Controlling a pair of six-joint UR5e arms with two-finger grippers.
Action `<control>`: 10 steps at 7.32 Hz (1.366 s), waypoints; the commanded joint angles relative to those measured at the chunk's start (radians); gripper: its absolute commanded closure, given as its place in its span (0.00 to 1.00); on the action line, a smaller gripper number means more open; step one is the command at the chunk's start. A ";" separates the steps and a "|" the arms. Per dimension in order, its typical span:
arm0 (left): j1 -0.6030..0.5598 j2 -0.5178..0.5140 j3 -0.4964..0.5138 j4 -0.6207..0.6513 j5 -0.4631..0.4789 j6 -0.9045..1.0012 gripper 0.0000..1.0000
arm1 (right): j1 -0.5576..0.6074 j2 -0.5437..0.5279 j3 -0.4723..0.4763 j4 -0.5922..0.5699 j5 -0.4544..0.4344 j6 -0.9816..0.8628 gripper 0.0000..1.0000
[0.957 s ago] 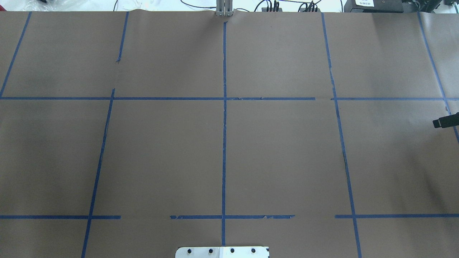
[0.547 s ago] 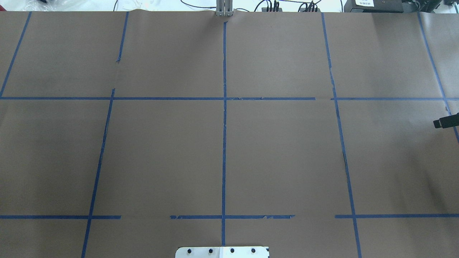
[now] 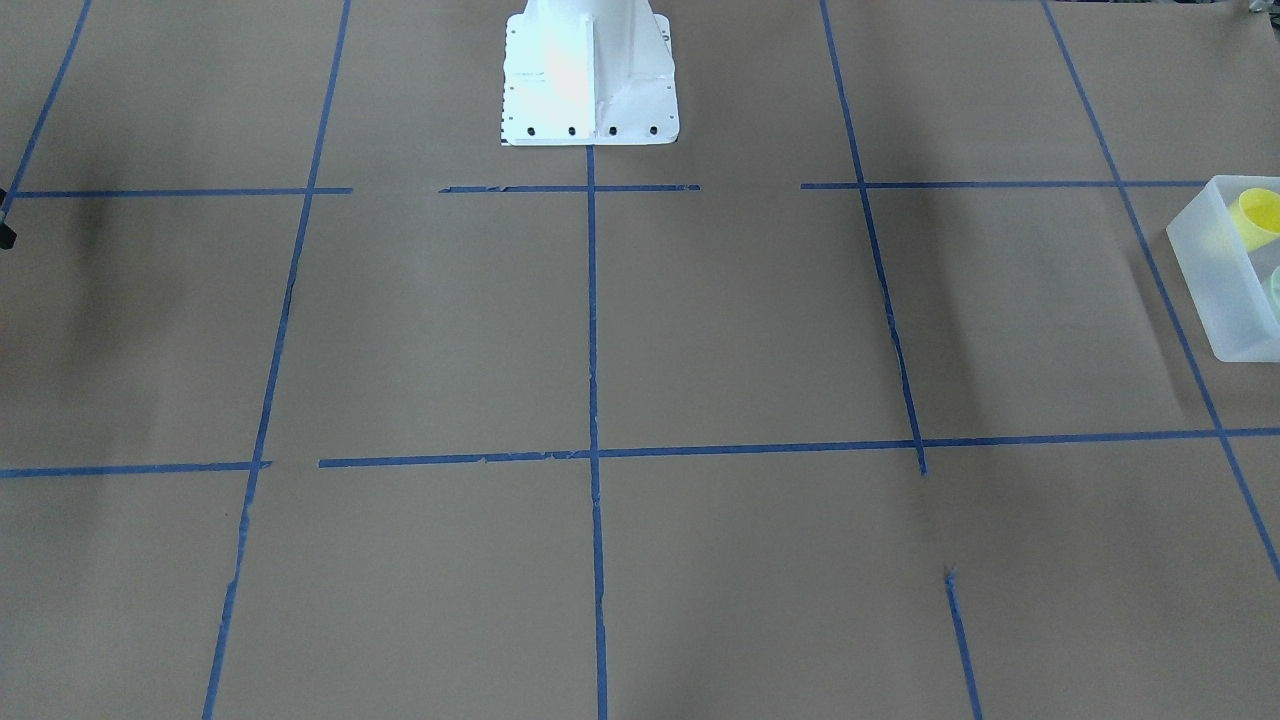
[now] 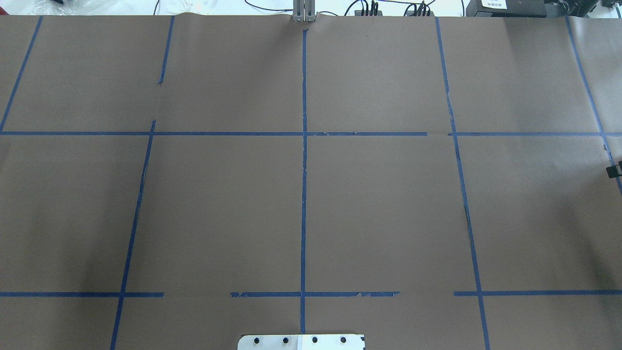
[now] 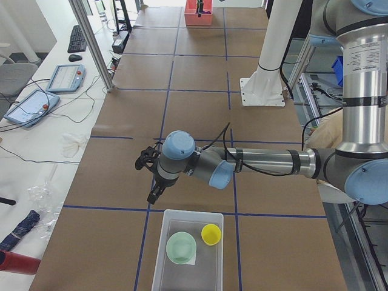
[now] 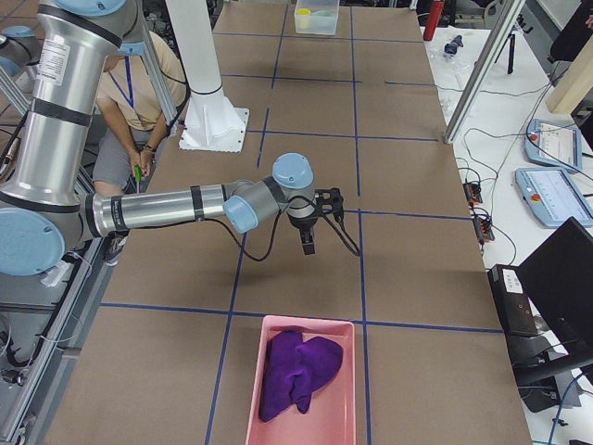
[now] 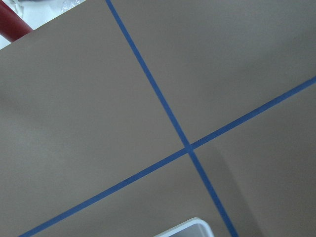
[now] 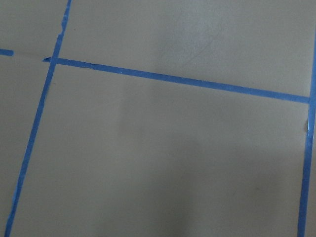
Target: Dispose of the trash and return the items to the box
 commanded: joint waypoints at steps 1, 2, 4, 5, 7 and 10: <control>0.010 0.010 -0.009 0.152 -0.008 -0.020 0.00 | 0.093 -0.013 -0.001 -0.192 0.044 -0.245 0.00; -0.002 0.007 -0.040 0.341 -0.005 -0.007 0.00 | 0.174 -0.010 0.001 -0.308 0.041 -0.412 0.00; -0.024 0.053 -0.055 0.374 -0.004 -0.008 0.00 | 0.295 -0.010 -0.002 -0.471 0.026 -0.588 0.00; -0.024 0.049 -0.054 0.372 -0.004 -0.008 0.00 | 0.299 -0.027 -0.013 -0.467 0.003 -0.590 0.00; -0.024 0.041 -0.051 0.372 -0.005 -0.008 0.00 | 0.302 -0.026 -0.045 -0.472 -0.019 -0.590 0.00; -0.050 0.056 -0.065 0.369 0.002 -0.008 0.00 | 0.304 -0.030 -0.068 -0.450 -0.026 -0.587 0.00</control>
